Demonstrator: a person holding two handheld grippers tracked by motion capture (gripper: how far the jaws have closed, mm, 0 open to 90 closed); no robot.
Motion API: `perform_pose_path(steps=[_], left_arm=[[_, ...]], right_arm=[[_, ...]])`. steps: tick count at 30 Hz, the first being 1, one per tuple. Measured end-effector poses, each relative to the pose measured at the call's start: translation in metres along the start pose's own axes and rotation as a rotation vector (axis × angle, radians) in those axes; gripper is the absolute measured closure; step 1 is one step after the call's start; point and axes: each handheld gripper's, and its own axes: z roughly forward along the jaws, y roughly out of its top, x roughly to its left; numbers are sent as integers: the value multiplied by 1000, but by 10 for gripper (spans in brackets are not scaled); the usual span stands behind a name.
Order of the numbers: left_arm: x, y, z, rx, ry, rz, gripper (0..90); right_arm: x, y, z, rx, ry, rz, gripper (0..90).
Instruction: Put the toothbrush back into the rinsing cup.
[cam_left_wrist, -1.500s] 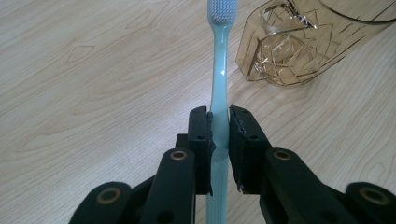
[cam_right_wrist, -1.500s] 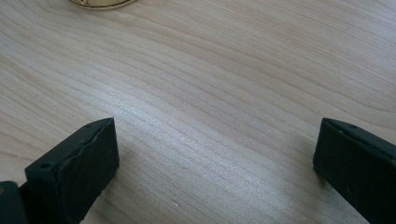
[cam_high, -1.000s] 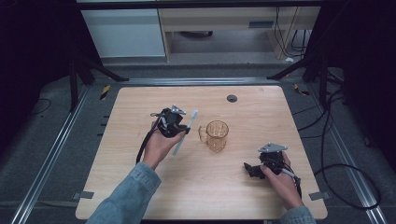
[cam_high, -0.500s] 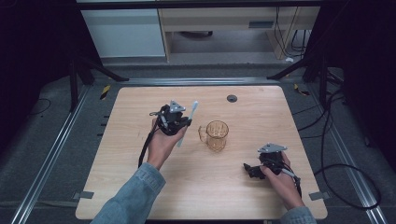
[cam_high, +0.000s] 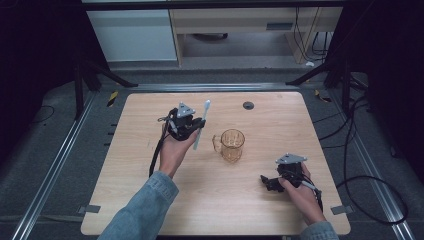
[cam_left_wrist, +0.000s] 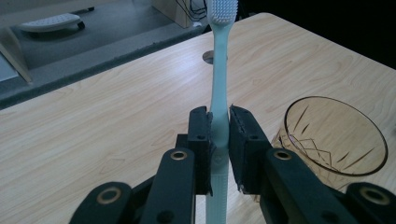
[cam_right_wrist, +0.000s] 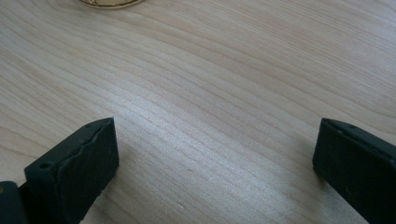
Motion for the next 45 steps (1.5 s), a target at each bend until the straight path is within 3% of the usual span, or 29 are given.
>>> perform_pose_path(steps=[13, 18, 27, 36, 39, 45], left_arm=[[4, 4, -7, -111, 10, -30, 786], [5, 7, -8, -171, 2, -66, 785], [3, 15, -13, -269, 5, -44, 786], [-7, 19, -13, -366, -39, -25, 786], [-9, 20, -13, -381, -38, -10, 786], [-11, 19, -9, -406, -31, -29, 786]], right_arm=[[0, 0, 0, 1, -1, -5, 6], [0, 0, 0, 1, 0, -1, 6], [0, 0, 0, 1, 0, -7, 7], [0, 0, 0, 1, 2, -9, 7], [0, 0, 0, 0, 2, -11, 7], [0, 0, 0, 0, 5, -13, 7]])
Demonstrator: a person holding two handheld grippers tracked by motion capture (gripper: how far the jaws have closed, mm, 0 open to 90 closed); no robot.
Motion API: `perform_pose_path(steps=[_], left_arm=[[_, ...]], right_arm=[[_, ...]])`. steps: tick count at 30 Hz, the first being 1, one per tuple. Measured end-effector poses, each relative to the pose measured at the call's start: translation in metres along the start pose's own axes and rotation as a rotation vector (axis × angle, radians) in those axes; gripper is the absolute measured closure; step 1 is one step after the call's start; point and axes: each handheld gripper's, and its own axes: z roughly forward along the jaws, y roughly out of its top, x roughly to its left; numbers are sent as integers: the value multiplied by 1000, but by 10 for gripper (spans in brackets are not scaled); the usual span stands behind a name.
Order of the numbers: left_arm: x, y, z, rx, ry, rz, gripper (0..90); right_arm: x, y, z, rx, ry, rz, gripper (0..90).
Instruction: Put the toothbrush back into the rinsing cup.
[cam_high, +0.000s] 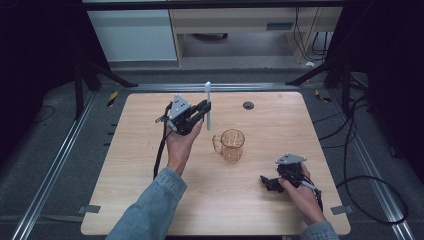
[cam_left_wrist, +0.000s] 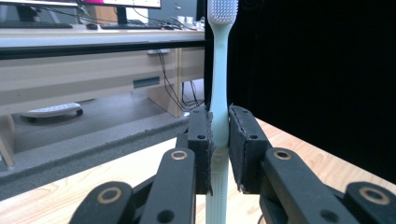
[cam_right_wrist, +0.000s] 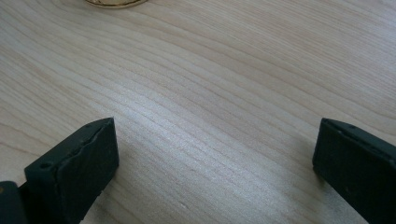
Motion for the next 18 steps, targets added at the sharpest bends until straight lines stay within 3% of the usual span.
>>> perform_pose_path(steps=[12, 18], left_arm=[[-4, 1, 4, -62, 13, -32, 787], [-11, 3, 3, -72, 9, -2, 787]], right_arm=[[1, 0, 0, -1, 8, -6, 7], [1, 0, 0, -3, 13, -13, 7]])
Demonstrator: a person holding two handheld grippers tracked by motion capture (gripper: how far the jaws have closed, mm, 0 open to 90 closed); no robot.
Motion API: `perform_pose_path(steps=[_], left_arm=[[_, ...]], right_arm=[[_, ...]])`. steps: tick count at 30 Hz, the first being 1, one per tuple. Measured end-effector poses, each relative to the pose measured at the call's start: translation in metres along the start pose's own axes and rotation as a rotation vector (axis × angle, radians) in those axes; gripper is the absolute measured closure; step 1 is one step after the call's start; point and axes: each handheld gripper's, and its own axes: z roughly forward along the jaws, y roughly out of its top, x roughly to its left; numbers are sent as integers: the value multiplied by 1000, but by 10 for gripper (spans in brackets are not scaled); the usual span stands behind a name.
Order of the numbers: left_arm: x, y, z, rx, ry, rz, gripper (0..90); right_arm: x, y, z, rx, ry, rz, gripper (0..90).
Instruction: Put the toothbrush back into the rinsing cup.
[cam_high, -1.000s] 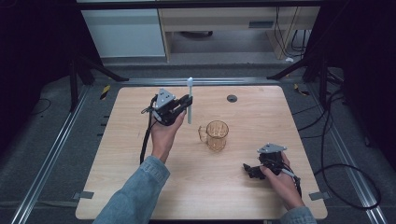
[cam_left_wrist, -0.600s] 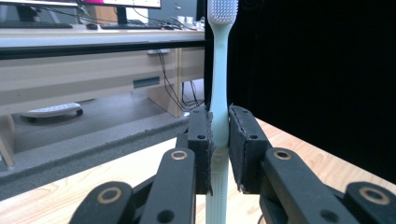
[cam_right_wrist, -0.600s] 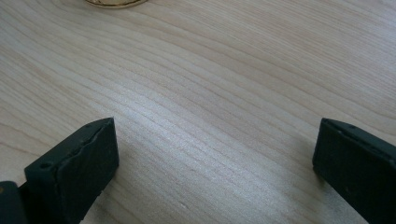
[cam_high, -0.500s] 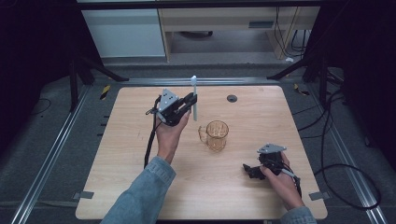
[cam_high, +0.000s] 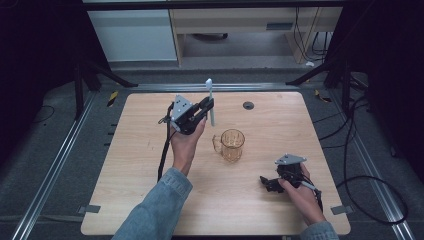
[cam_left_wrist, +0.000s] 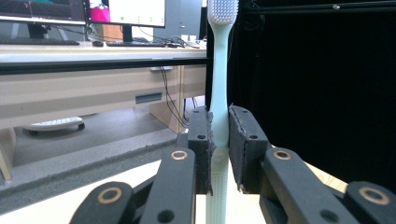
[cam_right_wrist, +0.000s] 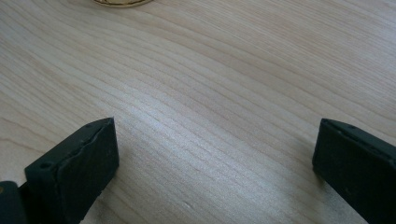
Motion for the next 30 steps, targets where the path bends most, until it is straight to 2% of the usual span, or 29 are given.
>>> perform_pose_path(steps=[5, 10, 11, 13, 15, 21, 24, 27, 30], left_arm=[[-6, 0, 1, -17, 6, 32, 787], [-6, -1, 0, -43, 11, 35, 787], [-7, -2, -1, -53, 38, 61, 787], [-7, -2, -2, -60, 44, 76, 787], [-8, -3, -2, -77, 39, 52, 787], [-8, -6, 1, -81, 35, 44, 787], [-6, -7, 2, -89, 31, 40, 787], [-5, -11, 4, -97, 29, 13, 788], [-5, -12, 6, -92, 31, 28, 787]], right_arm=[[0, 0, 0, 0, 3, 1, 7], [0, 0, 0, 0, 4, 0, 7], [1, 0, 0, -1, 1, -1, 8], [1, 0, -1, -4, -5, -11, 8], [1, -1, -1, -3, 4, -8, 8], [1, -1, -1, 2, 6, -1, 6], [0, -1, 0, 0, -1, 9, 6], [-2, 0, 0, 2, -17, 29, 4], [-2, 0, 0, 2, -21, 32, 4]])
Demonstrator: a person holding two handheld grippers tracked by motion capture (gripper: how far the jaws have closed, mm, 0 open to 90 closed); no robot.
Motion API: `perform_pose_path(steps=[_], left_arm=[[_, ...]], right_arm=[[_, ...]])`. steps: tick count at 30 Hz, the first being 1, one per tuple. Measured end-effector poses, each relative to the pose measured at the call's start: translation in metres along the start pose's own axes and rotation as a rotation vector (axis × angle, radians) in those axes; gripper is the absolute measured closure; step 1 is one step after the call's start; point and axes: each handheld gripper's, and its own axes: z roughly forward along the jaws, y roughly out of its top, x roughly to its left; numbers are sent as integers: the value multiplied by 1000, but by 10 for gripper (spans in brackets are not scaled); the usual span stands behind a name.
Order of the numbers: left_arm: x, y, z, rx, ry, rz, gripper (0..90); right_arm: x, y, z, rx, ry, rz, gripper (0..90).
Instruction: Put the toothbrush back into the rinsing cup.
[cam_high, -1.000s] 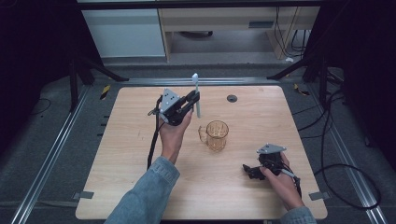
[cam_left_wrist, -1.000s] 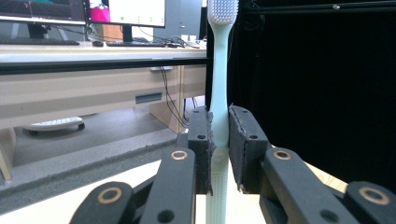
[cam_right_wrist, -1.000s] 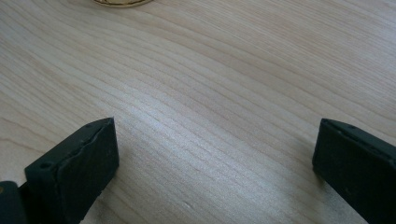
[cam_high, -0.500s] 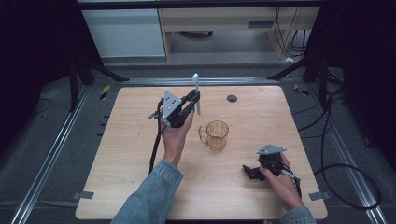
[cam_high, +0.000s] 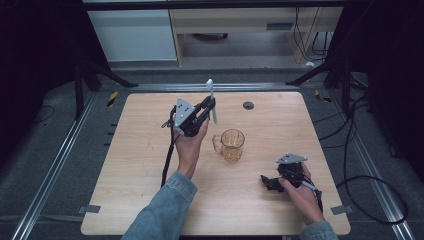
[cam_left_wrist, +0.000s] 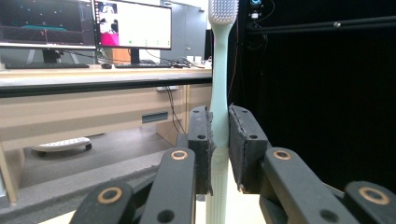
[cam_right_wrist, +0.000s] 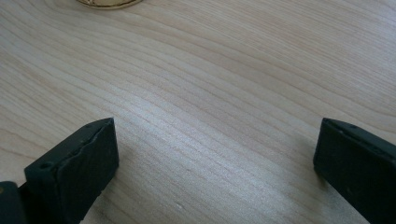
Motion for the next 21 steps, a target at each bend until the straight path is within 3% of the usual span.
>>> perform_pose_path(steps=[21], left_arm=[[-2, -17, -1, 10, 11, -11, 788]], right_arm=[[-2, 2, 2, 1, -9, 9, 3]])
